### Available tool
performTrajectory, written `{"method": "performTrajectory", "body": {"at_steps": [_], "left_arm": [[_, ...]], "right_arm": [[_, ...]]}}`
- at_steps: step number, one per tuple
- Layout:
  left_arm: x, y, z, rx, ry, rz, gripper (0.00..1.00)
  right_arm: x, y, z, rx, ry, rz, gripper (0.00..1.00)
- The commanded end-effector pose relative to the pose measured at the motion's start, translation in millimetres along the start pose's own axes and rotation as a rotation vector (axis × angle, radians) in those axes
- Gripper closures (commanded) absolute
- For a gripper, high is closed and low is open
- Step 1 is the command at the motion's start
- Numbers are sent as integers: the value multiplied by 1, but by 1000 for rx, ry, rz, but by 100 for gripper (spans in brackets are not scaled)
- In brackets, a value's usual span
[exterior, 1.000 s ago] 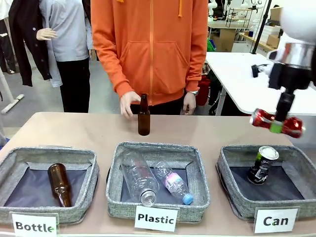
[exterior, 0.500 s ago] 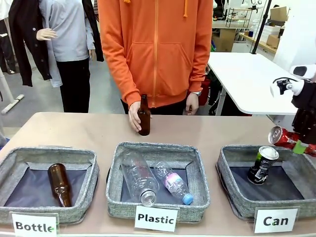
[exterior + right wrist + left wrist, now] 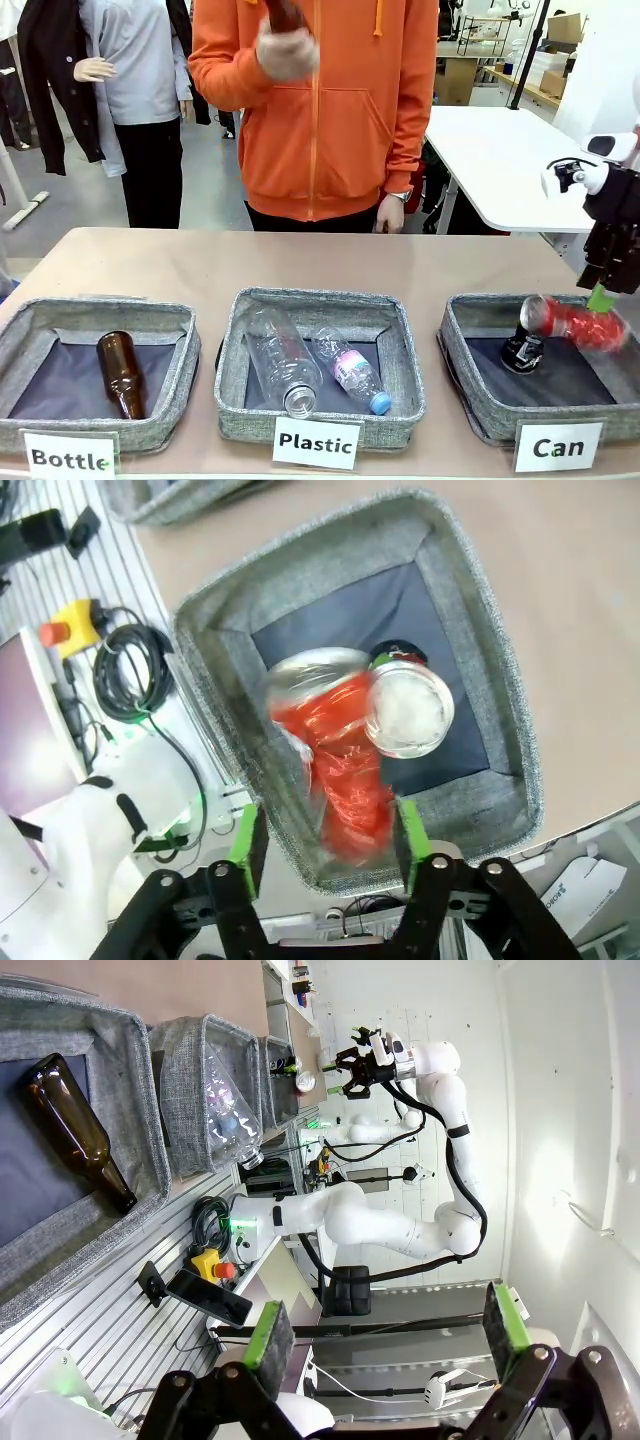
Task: Sort the can waste into the basket.
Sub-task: Pick up the can waste from the table and place it in the right Fabric basket.
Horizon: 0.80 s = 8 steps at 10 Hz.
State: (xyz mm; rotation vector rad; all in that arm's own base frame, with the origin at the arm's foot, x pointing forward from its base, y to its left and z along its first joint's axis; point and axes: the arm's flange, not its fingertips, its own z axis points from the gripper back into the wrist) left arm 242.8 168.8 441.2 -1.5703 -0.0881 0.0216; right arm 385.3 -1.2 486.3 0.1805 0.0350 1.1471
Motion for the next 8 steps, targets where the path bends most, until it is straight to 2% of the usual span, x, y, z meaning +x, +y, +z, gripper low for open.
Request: {"method": "performTrajectory", "body": {"at_steps": [1, 6, 7, 8], "left_arm": [[0, -3, 0, -16, -1, -16, 0], [0, -3, 0, -16, -1, -16, 0], [0, -3, 0, -16, -1, -16, 0], [0, -3, 0, -16, -1, -16, 0]], "right_arm": [[2, -7, 1, 9, -16, -6, 0], [-2, -13, -1, 56, -43, -32, 0], [-3, -12, -1, 88, -74, -79, 0], [-4, -13, 1, 145, -175, -216, 0]]}}
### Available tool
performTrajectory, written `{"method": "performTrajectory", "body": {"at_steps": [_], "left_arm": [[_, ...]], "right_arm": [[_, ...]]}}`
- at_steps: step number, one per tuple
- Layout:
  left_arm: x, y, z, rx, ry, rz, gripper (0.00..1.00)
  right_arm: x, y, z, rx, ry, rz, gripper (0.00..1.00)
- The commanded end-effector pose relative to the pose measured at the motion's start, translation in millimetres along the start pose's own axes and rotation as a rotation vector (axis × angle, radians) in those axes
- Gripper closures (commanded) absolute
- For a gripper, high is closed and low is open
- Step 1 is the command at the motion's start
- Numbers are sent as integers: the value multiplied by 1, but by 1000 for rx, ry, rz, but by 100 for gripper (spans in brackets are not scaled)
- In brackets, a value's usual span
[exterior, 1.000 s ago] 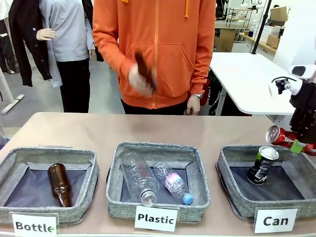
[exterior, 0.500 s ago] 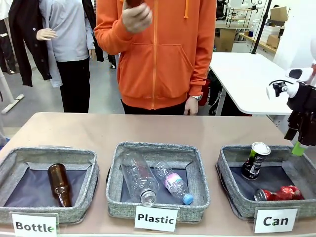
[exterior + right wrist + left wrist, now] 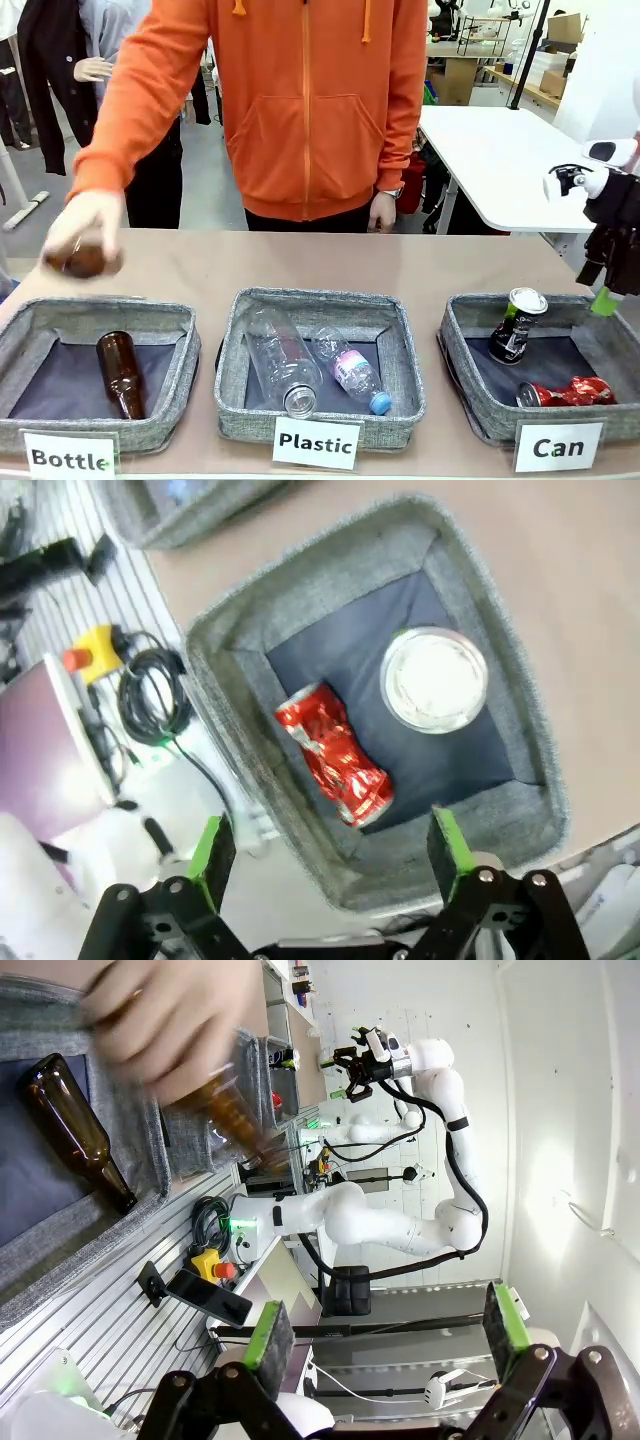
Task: Sort the can waste into the basket.
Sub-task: Pick up the can waste from the table and place it in the right Fabric basket.
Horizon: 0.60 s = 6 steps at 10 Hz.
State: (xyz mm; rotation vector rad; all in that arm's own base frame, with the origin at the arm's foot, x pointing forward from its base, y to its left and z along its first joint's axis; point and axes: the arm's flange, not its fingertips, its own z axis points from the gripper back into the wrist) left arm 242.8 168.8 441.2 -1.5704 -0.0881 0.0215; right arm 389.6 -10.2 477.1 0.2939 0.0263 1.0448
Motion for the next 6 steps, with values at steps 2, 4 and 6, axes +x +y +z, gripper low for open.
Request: {"method": "performTrajectory", "body": {"at_steps": [2, 4, 6], "left_arm": [[0, 0, 0, 0, 0, 0, 0], [-28, -48, 66, 43, -185, -141, 0], [-45, -52, 95, 41, -204, -164, 0]], "right_arm": [[-5, -11, 18, 289, -394, -425, 0], [-16, -25, 24, 550, -601, -571, 0], [-22, -32, 27, 741, -760, -718, 0]]}}
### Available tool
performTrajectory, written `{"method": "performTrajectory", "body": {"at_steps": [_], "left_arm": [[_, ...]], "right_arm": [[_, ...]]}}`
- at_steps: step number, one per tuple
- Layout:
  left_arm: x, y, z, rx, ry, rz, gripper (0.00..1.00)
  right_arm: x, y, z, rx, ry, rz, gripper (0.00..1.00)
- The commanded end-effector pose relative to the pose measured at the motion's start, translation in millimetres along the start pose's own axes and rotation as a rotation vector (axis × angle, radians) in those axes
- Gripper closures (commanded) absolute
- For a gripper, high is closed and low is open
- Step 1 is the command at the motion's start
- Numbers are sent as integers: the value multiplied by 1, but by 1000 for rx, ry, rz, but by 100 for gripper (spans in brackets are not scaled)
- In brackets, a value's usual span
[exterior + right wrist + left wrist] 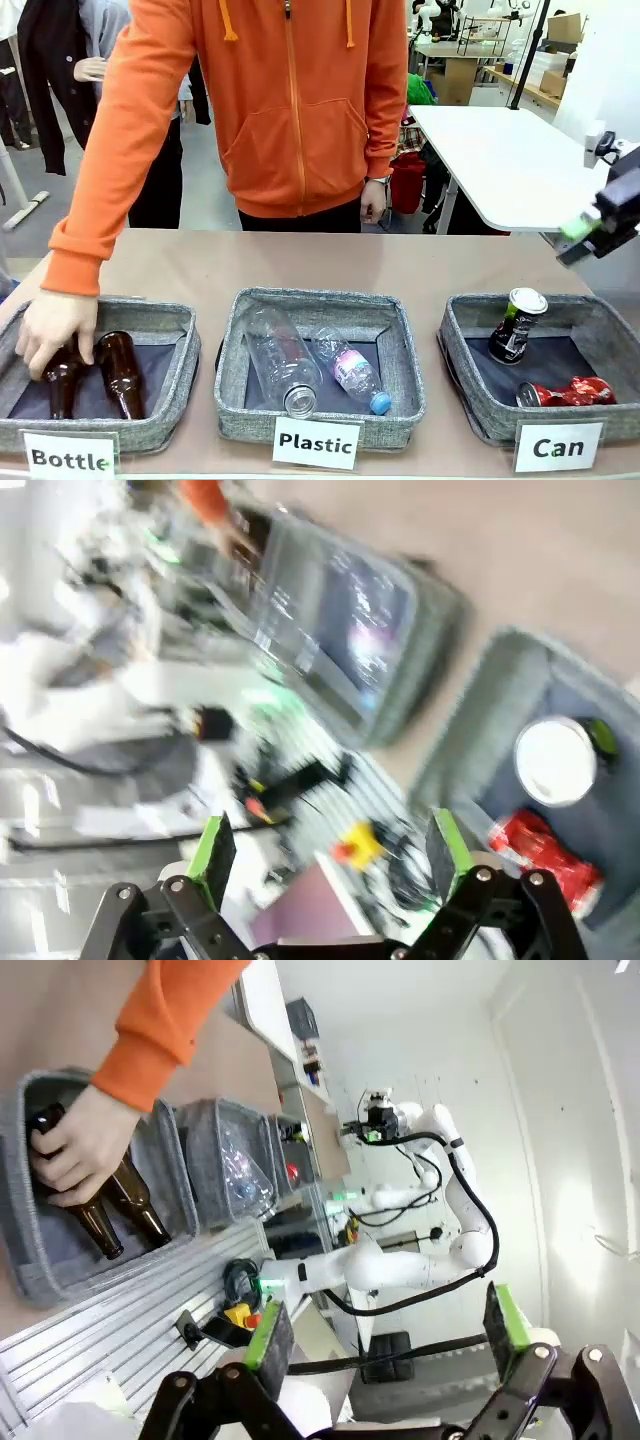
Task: Sort the can waste into the basket.
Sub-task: Pick up the can waste from the table and place it in the right Fabric basket.
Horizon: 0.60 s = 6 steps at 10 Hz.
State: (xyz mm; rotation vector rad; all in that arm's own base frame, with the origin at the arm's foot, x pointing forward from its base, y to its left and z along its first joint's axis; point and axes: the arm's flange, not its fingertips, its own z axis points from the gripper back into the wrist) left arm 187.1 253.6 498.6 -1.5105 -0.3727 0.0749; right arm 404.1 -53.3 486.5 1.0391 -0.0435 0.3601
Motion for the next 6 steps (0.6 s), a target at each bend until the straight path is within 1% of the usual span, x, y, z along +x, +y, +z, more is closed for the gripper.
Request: {"method": "performTrajectory", "body": {"at_steps": [1, 3, 4, 5, 6], "left_arm": [[0, 10, 7, -12, 15, -9, 0], [3, 10, -2, -12, 38, -3, 0], [5, 11, -10, -16, 60, 4, 0], [3, 13, -25, -30, 97, 20, 0], [3, 15, -51, -57, 166, 42, 0]], "right_arm": [[7, 3, 5, 222, -264, -157, 0], [1, -1, 11, 295, -331, -178, 0], [1, -2, 11, 298, -343, -183, 0], [5, -2, 12, 269, -333, -207, 0], [14, -1, 9, 214, -315, -257, 0]]}}
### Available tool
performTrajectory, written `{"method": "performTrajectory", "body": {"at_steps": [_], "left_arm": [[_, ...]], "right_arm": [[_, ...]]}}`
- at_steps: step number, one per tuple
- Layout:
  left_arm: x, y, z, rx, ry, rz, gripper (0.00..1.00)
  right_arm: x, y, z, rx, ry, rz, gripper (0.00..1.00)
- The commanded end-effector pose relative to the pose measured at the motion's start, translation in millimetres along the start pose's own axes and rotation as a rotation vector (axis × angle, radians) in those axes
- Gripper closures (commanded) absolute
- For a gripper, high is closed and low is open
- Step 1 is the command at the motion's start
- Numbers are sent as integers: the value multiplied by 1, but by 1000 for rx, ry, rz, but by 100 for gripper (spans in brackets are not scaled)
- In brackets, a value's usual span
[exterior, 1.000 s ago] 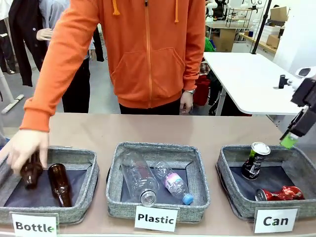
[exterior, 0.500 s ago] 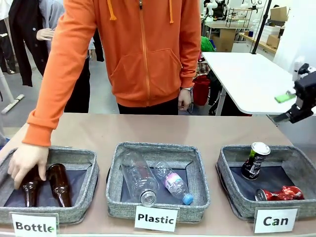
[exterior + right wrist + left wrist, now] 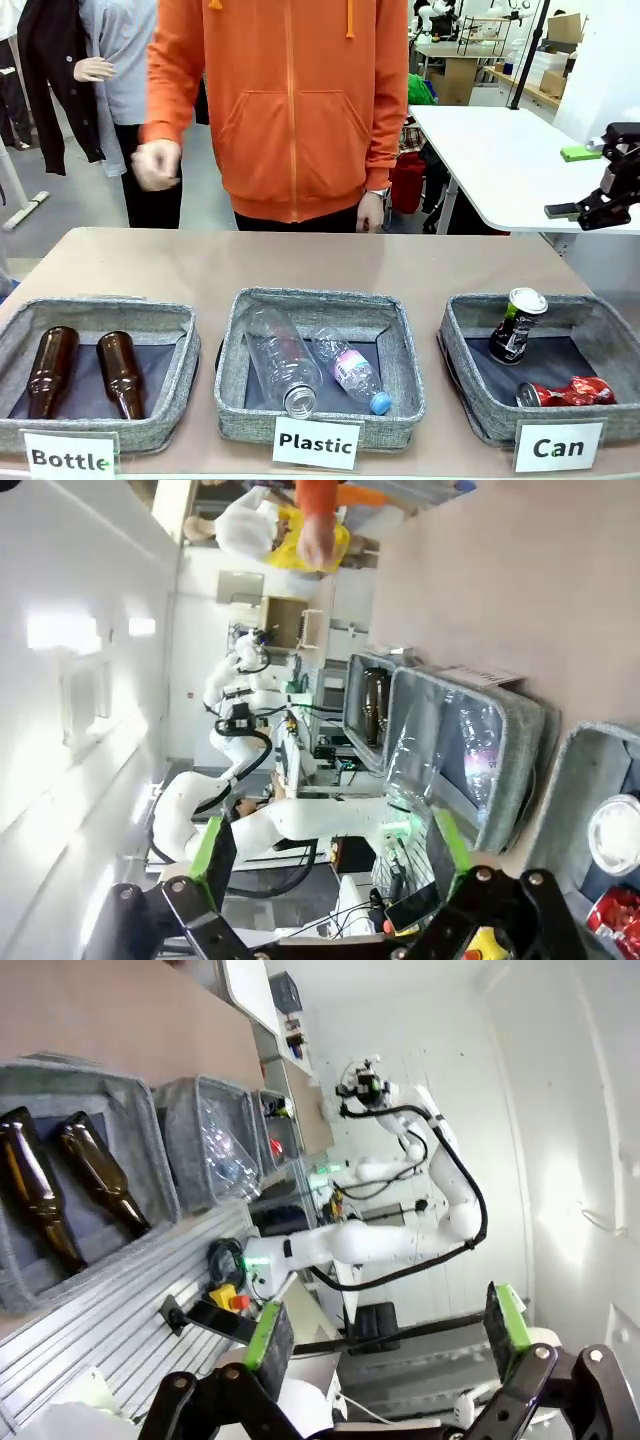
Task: Sort the can waste into the basket.
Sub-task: Pick up the can waste from the table and place it in the right Fabric basket.
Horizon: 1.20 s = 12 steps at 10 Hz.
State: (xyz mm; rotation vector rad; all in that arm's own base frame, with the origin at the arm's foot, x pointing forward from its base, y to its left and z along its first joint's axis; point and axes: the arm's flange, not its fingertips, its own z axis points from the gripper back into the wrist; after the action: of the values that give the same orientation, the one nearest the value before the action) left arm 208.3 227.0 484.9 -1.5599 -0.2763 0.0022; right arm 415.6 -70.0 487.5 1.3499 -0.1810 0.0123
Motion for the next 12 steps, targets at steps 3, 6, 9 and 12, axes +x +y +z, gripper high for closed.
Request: {"method": "performTrajectory", "body": {"at_steps": [3, 6, 9, 12], "left_arm": [[1, 35, -137, 29, 368, 146, 0], [0, 45, -142, 18, 361, 149, 0], [0, 45, -142, 18, 361, 149, 0], [0, 45, -142, 18, 361, 149, 0]], "right_arm": [[-3, 0, 4, 25, 7, 9, 0], [-3, 0, 4, 25, 7, 9, 0], [-3, 0, 4, 25, 7, 9, 0], [-3, 0, 4, 25, 7, 9, 0]]}}
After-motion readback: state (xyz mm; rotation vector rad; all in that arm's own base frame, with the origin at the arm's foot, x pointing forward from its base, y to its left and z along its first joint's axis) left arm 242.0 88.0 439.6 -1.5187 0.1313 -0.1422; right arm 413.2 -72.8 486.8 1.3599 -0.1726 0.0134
